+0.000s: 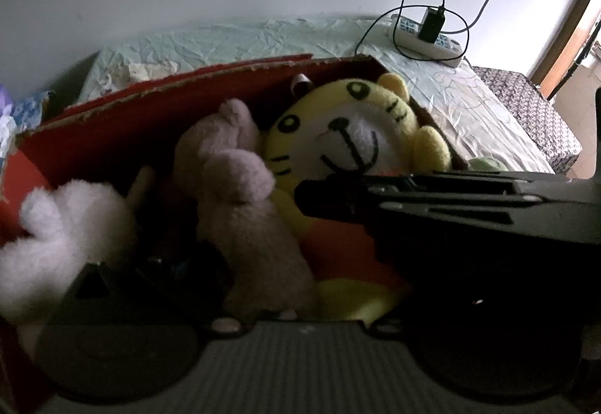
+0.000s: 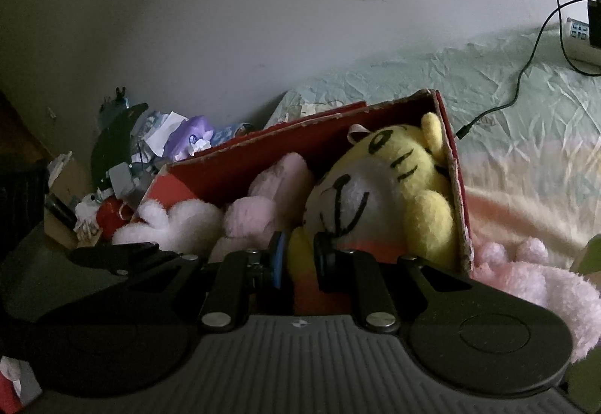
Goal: Organize objects
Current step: 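Withdraw the right gripper from the box toward the green bean plush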
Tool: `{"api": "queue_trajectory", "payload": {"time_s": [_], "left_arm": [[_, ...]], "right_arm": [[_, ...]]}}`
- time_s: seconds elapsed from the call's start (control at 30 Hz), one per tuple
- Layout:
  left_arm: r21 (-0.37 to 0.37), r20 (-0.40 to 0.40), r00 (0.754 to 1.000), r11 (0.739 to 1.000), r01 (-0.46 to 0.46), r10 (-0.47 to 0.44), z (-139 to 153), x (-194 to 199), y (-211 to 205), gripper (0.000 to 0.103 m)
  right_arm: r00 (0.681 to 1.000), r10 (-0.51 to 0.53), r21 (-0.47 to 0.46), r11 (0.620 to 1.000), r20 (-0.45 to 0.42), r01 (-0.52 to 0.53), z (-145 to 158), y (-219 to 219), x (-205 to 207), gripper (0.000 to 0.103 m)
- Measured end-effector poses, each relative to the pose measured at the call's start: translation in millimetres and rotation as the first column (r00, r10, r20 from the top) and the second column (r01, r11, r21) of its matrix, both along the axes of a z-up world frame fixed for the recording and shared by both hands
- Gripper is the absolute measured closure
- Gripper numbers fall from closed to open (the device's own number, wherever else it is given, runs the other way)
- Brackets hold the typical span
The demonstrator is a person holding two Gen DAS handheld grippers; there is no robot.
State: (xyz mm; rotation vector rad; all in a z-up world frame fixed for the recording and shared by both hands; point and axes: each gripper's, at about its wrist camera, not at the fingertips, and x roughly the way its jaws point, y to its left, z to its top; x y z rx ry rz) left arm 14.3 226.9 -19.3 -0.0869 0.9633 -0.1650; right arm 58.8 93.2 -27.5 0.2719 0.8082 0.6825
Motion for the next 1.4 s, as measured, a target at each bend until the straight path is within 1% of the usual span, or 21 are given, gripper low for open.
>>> {"api": "queue_trajectory", "payload": {"time_s": [0.17, 0.3, 0.53, 0.67, 0.93, 1.17, 1.4], "left_arm": [[0.018, 0.01, 1.0, 1.0, 0.001, -0.001, 0.1, -1.8, -3.2, 0.0], [0.018, 0.012, 1.0, 1.0, -0.005, 0.004, 0.4, -2.7, -2.8, 0.0], [0.009, -0.007, 1.0, 1.0, -0.029, 0.029, 2.3, -3.8, -3.0, 0.0], [0.002, -0.019, 0.999, 0.999, -0.049, 0.049, 2.5, -3.4, -1.8, 0.0], [0.073, 0.023, 0.998, 0.996, -0.053, 0.052, 11.7, -11.0, -12.3, 0.001], [0.099, 0.037, 0.997, 0.993, -0.066, 0.063, 17.4, -17.4, -18.1, 0.001], [0.12, 0.053, 0.995, 0.989, -0.085, 0.079, 23.5, -26.0, -20.4, 0.001]], "right_arm": [[1.0, 0.011, -0.002, 1.0, 0.017, -0.011, -0.3, -1.0, -2.2, 0.086], [1.0, 0.009, -0.001, 1.0, 0.015, -0.009, 0.6, -1.0, -3.7, 0.086], [1.0, -0.013, 0.031, 0.999, -0.003, 0.013, 3.7, -8.5, -6.3, 0.086], [1.0, -0.014, 0.048, 0.999, -0.006, 0.015, 5.6, -12.9, -11.2, 0.082], [0.999, -0.036, 0.082, 0.996, 0.004, 0.036, 7.1, -20.2, -18.9, 0.082], [0.999, -0.044, 0.105, 0.994, 0.009, 0.043, 9.3, -26.3, -26.2, 0.077], [0.998, -0.06, 0.12, 0.991, 0.02, 0.057, 10.8, -31.2, -34.5, 0.077]]}}
